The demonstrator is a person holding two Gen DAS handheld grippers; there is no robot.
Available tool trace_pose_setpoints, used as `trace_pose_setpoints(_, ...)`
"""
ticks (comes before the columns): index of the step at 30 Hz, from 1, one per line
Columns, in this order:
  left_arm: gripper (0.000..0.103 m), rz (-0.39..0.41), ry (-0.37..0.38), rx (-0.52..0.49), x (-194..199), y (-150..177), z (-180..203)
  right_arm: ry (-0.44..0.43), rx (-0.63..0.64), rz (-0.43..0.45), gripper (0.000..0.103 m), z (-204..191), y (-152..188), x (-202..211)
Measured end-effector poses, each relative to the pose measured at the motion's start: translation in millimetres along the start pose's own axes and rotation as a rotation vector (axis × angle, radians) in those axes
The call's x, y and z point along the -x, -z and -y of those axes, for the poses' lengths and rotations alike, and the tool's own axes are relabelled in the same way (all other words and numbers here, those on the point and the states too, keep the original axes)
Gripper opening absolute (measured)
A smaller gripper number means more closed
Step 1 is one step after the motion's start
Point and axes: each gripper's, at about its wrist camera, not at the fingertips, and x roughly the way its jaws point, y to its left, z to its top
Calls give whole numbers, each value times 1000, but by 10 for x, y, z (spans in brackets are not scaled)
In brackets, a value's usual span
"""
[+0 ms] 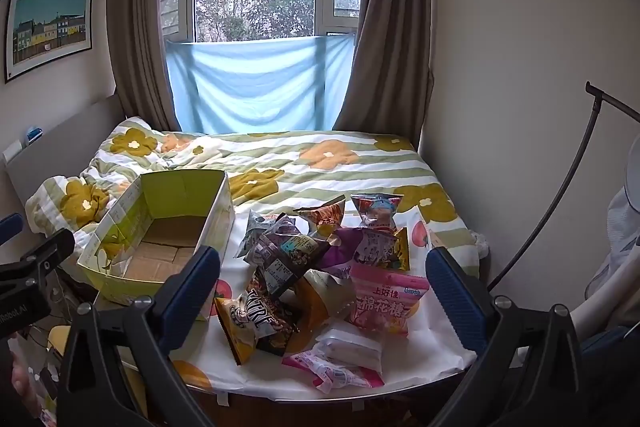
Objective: Organize snacks
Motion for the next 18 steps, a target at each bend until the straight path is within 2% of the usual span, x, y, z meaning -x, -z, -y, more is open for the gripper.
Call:
trace_pose_setpoints(12, 103, 2, -33, -30, 48, -22, 51, 1, 2, 0, 103, 20, 33, 36)
trace_pose_setpoints(18, 103, 10, -26, -16, 71, 15, 31, 2, 2, -1, 103, 39, 59, 63)
